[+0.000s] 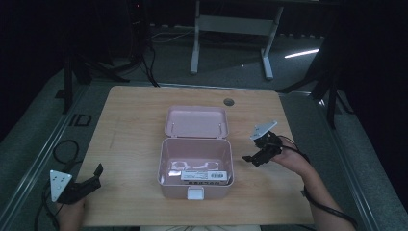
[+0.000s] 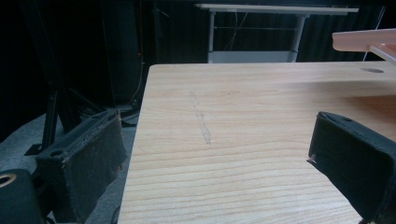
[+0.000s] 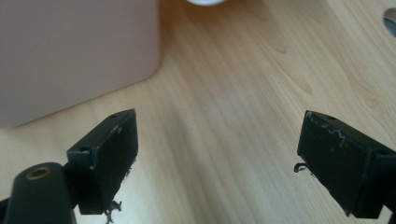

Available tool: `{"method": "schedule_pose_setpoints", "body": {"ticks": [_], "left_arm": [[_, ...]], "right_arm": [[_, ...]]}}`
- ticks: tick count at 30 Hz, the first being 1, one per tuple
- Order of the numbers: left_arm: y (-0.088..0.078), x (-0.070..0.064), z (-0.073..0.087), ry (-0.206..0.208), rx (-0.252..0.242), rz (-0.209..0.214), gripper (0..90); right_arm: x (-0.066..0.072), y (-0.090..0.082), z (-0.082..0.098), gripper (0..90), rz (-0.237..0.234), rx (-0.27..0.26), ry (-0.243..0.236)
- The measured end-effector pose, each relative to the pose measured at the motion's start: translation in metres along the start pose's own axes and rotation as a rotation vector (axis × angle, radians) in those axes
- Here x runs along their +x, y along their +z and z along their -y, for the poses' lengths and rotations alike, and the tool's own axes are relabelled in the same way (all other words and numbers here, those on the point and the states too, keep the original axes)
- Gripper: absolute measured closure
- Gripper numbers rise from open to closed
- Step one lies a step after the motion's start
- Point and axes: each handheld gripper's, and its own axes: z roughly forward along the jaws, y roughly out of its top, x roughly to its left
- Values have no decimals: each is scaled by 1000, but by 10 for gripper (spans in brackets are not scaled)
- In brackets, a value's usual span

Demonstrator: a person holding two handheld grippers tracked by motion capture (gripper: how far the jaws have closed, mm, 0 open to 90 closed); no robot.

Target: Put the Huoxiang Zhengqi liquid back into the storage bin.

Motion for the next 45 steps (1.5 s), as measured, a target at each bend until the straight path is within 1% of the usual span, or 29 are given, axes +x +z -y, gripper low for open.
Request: {"method": "schedule_pose_setpoints", "body": {"ticks": [1,2,3,5,6,7,8,10,11,15,16,17,18,19,21,22,24,26,27,28,29,33,34,36,39,40,41,42,45], "left_arm": [[0,0,0,0,0,0,39],[0,0,0,0,0,0,39],[0,0,0,1,-1,0,39],[0,0,0,0,0,1,39],[0,0,0,0,0,1,39],[0,0,0,1,0,0,39],[0,0,0,1,0,0,39],[0,0,0,1,0,1,39],[0,0,0,1,0,0,39],[0,0,0,1,0,1,39],[0,0,0,1,0,1,39],[0,0,0,1,0,1,39],[0,0,0,1,-1,1,39],[0,0,0,1,-1,1,39],[0,0,0,1,-2,1,39],[0,0,0,1,-2,1,39],[0,0,0,2,-2,1,39],[0,0,0,3,-3,-1,39],[0,0,0,3,-3,-1,39],[0,0,0,3,-3,-1,39],[0,0,0,3,-2,-1,39],[0,0,0,2,0,-1,39],[0,0,0,2,0,-1,39],[0,0,0,3,0,-2,39],[0,0,0,3,1,0,39],[0,0,0,3,1,0,39],[0,0,0,3,1,0,39],[0,0,0,2,1,0,39],[0,0,0,0,1,-1,39]], "right_arm": [[-2,7,6,122,14,-28,28],[-2,7,6,122,14,-28,28],[-3,14,13,121,33,-48,56],[-2,20,20,120,66,-68,85],[-2,20,20,120,66,-68,85],[-3,27,26,115,96,-95,108],[-3,29,28,115,117,-106,119],[-3,32,31,115,129,-119,132],[-2,37,35,114,179,-145,161],[-1,43,43,114,279,-187,201],[-1,45,45,113,280,-195,215],[-1,45,45,113,280,-195,215],[-1,47,49,113,303,-208,235],[-1,47,49,113,303,-208,235],[-1,50,56,113,321,-223,267],[-2,50,58,113,313,-225,281],[-3,48,62,113,326,-235,305],[-5,48,66,113,319,-210,332],[-5,48,69,113,335,-211,343],[-5,48,69,113,335,-211,343],[-6,46,74,112,329,-217,370],[-9,38,82,113,356,-243,413],[-9,38,82,113,356,-243,413],[-11,33,88,113,369,-258,454],[-13,31,92,113,386,-262,473],[-14,28,96,112,395,-267,496],[-14,28,96,112,395,-267,496],[-15,25,100,112,413,-272,511],[-19,22,106,112,420,-268,547]]}}
